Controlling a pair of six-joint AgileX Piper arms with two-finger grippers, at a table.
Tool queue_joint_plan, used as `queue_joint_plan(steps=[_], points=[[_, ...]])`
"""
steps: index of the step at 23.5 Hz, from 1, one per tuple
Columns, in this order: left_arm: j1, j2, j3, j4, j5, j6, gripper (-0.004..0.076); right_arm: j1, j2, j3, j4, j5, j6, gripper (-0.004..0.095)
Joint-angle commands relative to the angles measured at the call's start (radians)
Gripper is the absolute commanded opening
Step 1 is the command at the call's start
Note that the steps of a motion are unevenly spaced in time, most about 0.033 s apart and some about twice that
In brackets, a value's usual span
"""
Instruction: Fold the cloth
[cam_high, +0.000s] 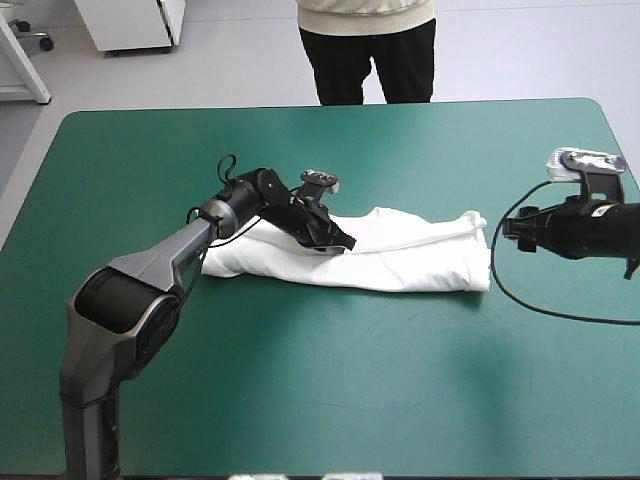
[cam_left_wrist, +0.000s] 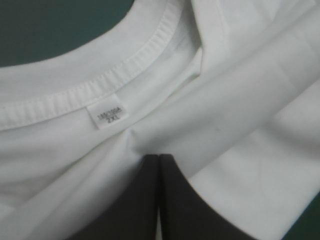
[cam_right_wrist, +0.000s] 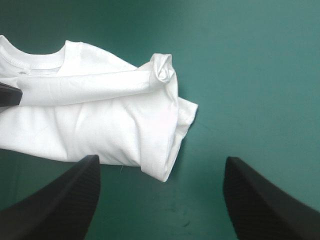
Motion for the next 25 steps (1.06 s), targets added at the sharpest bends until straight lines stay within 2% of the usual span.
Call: queue_joint_plan(steps=[1, 2, 7, 10, 14, 17, 22, 24, 25], points=[[-0.007, -0.021, -0.009, 0.0, 0.017, 0.002, -0.0009, -0.008, 0.054, 0.028, 0.103, -0.096, -0.06, 0.0709], [-0.007, -0.021, -0.009, 0.0, 0.019, 0.002, -0.0009, -0.008, 0.094, 0.06, 0.145, -0.129, -0.095, 0.0671], [-0.007, -0.021, -0.009, 0.0, 0.019, 0.002, -0.0009, -0.008, 0.274, 0.112, 0.269, -0.181, -0.214, 0.0659], [-0.007, -0.021, -0.009, 0.0, 0.019, 0.002, -0.0009, -0.008, 0.364, 0.115, 0.31, -0.188, -0.259, 0.0656], [-0.007, -0.021, -0.009, 0.0, 0.015, 0.002, -0.0009, -0.008, 0.47, 0.117, 0.324, -0.184, -0.288, 0.0576], [-0.007, -0.021, -0.009, 0.0, 0.009, 0.0, -0.0009, -0.008, 0.487, 0.117, 0.324, -0.17, -0.313, 0.0447], [-0.007, -0.021, -0.009, 0.0, 0.007, 0.0, -0.0009, -0.008, 0.49, 0.117, 0.361, -0.163, -0.375, 0.0079], [-0.005, -0.021, -0.009, 0.0, 0.007, 0.0, -0.0009, -0.008, 0.49, 0.117, 0.377, -0.163, -0.395, -0.0005], [-0.005, -0.021, -0.009, 0.0, 0.007, 0.0, -0.0009, -0.008, 0.49, 0.117, 0.381, -0.164, -0.397, -0.0016]])
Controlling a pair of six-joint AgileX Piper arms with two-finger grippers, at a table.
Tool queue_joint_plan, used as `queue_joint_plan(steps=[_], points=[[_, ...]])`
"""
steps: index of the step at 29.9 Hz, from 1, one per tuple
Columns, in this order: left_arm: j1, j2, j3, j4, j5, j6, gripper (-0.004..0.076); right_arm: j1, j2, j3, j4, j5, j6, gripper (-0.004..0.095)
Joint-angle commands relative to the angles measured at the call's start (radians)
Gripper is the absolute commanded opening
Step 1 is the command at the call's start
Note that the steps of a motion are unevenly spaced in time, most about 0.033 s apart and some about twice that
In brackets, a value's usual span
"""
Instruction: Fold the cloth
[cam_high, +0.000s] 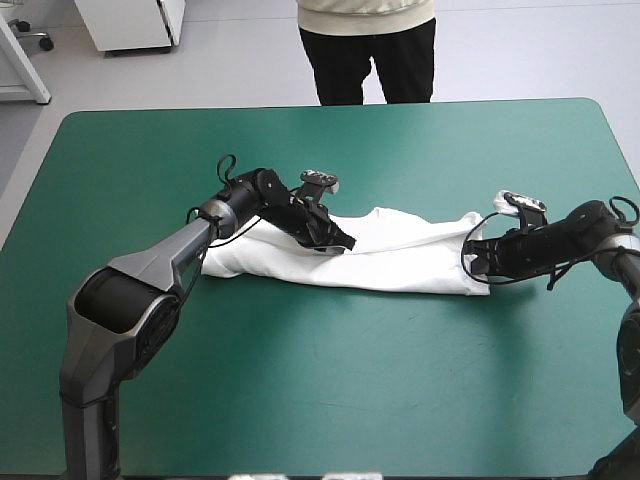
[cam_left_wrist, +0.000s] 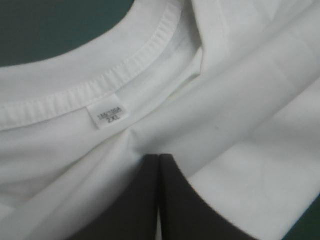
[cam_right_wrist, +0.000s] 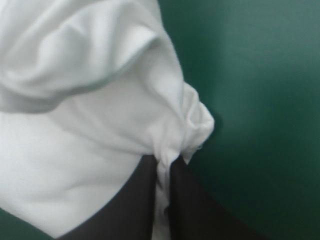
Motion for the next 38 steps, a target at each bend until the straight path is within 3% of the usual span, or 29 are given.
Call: queue_joint_plan(steps=[1, 7, 11, 20, 28, 38], points=[[-0.007, -0.022, -0.008, 0.002, 0.006, 0.0, -0.0009, -0.004, -0.031, -0.016, 0.039, 0.014, -0.04, -0.0018], [-0.007, -0.024, -0.008, -0.001, -0.009, -0.006, -0.0009, -0.004, -0.065, -0.024, 0.09, -0.024, -0.099, -0.0017], [-0.007, -0.036, -0.008, -0.017, -0.043, -0.006, -0.0009, -0.003, -0.111, -0.06, 0.148, 0.017, -0.13, -0.0017], [-0.005, -0.123, -0.031, 0.017, -0.087, -0.006, -0.0009, 0.034, -0.159, -0.177, 0.153, 0.096, -0.083, -0.0015], [0.093, -0.317, -0.075, 0.26, -0.028, -0.082, -0.0009, 0.281, -0.153, -0.364, 0.016, 0.082, 0.091, -0.0015], [0.314, -0.667, -0.108, 0.456, 0.192, -0.125, -0.0009, 0.613, 0.087, -0.781, -0.137, 0.1, 0.286, -0.0015]])
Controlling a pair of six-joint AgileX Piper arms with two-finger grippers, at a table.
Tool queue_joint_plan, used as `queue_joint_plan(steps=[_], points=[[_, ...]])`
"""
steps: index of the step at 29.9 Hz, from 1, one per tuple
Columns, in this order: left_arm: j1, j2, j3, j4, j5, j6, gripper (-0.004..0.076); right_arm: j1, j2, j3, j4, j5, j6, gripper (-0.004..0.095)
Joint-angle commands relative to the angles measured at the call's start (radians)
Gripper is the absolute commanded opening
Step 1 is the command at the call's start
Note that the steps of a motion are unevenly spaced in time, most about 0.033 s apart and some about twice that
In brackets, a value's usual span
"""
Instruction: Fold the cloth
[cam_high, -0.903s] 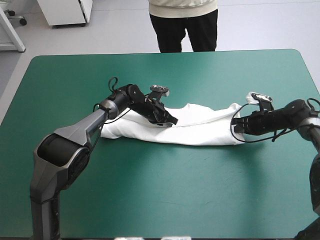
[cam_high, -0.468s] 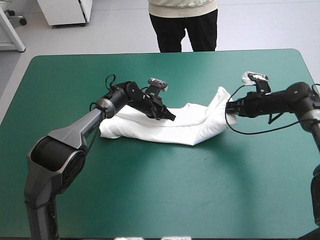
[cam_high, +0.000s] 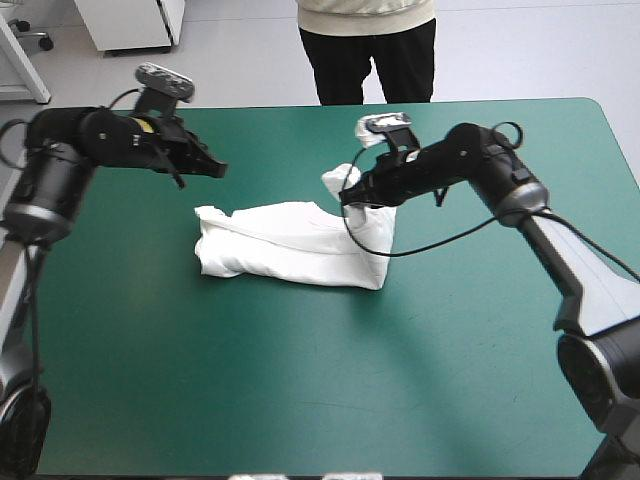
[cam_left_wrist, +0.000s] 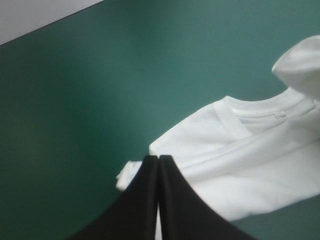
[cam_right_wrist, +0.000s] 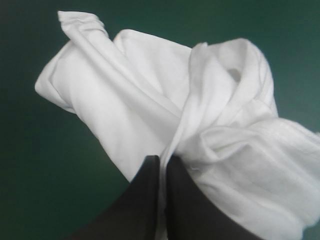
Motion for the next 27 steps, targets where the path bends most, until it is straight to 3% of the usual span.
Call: queue_joint_plan(steps=[1, 9, 14, 22, 27], points=[[0.036, -0.124, -0.029, 0.025, 0.027, -0.023, -0.0009, 0.102, 0.059, -0.202, -0.015, 0.0, 0.055, -0.0015], [0.04, -0.208, -0.029, 0.139, 0.074, -0.066, -0.0009, 0.263, 0.368, -0.662, -0.095, 0.095, 0.152, -0.0015], [0.04, -0.208, -0.029, 0.139, 0.096, -0.066, -0.0009, 0.312, 0.536, -0.89, -0.079, 0.156, 0.184, -0.0015], [0.04, -0.196, -0.029, 0.139, 0.094, -0.073, -0.0009, 0.342, 0.65, -0.963, 0.029, 0.162, 0.171, -0.0015], [0.04, -0.188, -0.029, 0.135, 0.094, -0.083, -0.0009, 0.344, 0.679, -0.963, 0.156, 0.171, 0.075, 0.0035]])
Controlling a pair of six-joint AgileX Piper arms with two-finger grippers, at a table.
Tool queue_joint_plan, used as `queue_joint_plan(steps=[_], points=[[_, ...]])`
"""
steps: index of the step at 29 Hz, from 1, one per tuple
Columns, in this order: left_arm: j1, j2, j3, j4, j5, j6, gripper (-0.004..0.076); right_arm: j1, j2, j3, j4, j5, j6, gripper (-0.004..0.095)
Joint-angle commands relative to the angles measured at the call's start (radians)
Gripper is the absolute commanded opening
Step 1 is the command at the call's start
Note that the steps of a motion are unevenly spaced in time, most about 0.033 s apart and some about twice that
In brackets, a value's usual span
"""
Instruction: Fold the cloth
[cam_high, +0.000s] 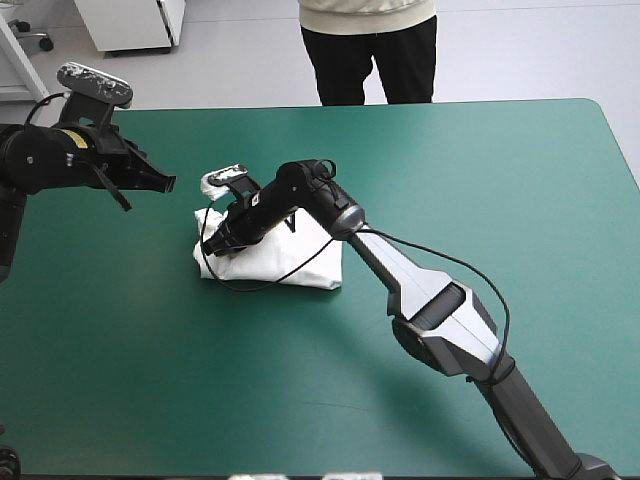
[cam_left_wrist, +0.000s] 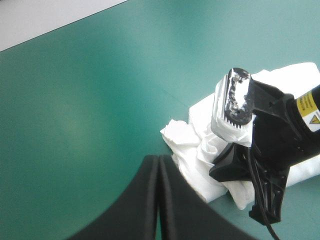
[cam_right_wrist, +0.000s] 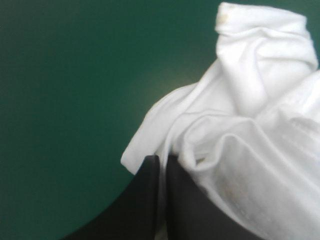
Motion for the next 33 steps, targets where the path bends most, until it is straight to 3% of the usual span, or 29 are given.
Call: queue_joint_plan(steps=[1, 7, 9, 11, 13, 21, 29, 33], points=[[0.004, -0.024, -0.028, -0.007, -0.048, -0.013, -0.0009, 0.004, -0.066, -0.036, 0.139, -0.033, -0.083, 0.0071], [0.004, -0.024, -0.028, -0.003, -0.048, -0.013, -0.0009, 0.001, -0.066, -0.082, 0.126, -0.013, -0.139, 0.049], [0.004, -0.024, -0.028, -0.003, -0.048, -0.013, -0.0009, 0.001, -0.066, -0.144, 0.06, 0.038, -0.092, 0.055], [0.004, -0.024, -0.028, -0.001, -0.048, -0.013, -0.0009, 0.001, -0.066, -0.224, -0.052, 0.108, -0.039, 0.0542], [0.006, -0.024, -0.028, 0.011, -0.048, -0.013, -0.0009, -0.005, -0.078, -0.297, -0.12, 0.11, 0.052, 0.053], [0.008, -0.024, -0.028, 0.034, -0.05, -0.022, -0.0009, -0.099, -0.234, -0.26, -0.139, 0.114, 0.14, 0.0509], [0.008, -0.024, -0.028, 0.024, -0.083, -0.041, -0.0009, -0.232, -0.498, 0.251, -0.135, 0.107, 0.033, 0.0435], [0.008, -0.024, -0.028, 0.024, -0.093, -0.049, -0.0009, -0.312, -0.633, 0.556, -0.068, 0.018, -0.043, 0.0436]])
